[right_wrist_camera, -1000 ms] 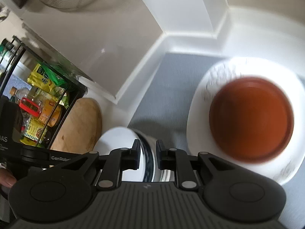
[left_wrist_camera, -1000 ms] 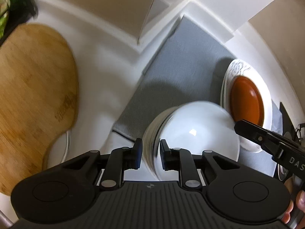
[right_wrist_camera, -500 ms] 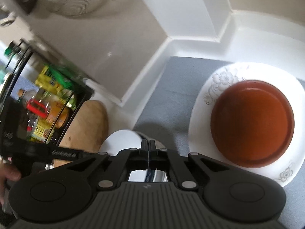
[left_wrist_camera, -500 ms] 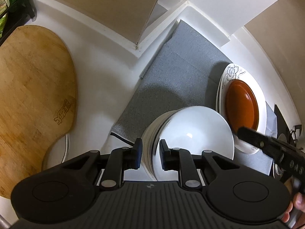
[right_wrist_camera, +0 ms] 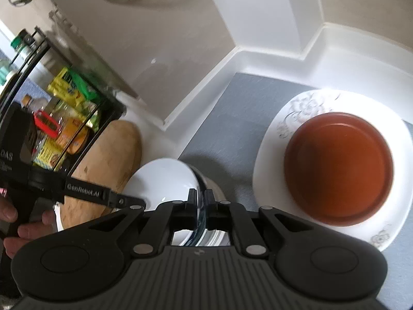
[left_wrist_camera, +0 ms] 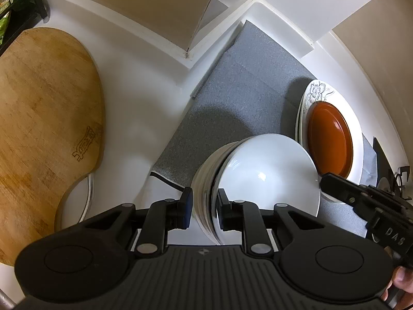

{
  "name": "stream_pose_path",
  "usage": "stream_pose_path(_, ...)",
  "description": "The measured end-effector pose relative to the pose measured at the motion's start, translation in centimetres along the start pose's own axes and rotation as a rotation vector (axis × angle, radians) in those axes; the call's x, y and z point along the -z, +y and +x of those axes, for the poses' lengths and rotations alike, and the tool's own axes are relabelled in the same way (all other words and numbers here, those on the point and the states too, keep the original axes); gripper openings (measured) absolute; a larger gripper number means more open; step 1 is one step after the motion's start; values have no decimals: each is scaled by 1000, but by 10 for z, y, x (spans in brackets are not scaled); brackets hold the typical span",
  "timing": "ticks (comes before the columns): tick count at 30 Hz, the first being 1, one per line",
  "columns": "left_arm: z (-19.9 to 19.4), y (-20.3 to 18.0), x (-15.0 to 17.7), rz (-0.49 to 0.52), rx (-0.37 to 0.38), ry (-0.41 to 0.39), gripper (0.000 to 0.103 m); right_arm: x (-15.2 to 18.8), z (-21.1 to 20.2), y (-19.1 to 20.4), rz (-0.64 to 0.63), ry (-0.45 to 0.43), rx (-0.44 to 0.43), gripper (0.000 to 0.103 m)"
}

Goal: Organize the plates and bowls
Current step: 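Grip the nested bowls at the rim and lift them with both tools, then carry the bowl stack over the orange plate with both tools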

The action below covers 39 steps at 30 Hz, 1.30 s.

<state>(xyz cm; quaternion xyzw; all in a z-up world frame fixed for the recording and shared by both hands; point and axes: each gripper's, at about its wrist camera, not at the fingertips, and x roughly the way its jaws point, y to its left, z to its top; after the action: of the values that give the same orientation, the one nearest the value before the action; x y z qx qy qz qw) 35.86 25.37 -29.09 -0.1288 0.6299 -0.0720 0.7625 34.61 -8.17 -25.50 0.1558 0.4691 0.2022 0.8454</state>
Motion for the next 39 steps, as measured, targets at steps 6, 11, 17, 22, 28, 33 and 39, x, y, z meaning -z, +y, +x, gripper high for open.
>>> stream_pose_path(6, 18, -1, -3, 5, -8, 48, 31, 6, 15, -15, 71, 68, 2, 40)
stream_pose_path(11, 39, -1, -2, -10, 32, 96, 55, 21, 38, -35, 257, 126, -68, 52)
stream_pose_path(17, 48, -9, -2, -14, 70, 92, 60, 39, 60, -46, 412, 170, -112, 63)
stream_pose_path(22, 44, -14, 4, 36, 56, 53, 55, 45, 64, -46, 452, 155, -98, 56)
stream_pose_path(28, 30, -17, 13, 112, 56, 22, 41, 44, 52, -41, 429, 144, -45, 39)
stream_pose_path(33, 29, -15, 15, 97, 56, 37, 40, 43, 49, -40, 434, 143, -37, 37)
stream_pose_path(39, 25, -17, 15, 108, 58, 49, 38, 47, 48, -41, 462, 156, -39, 37)
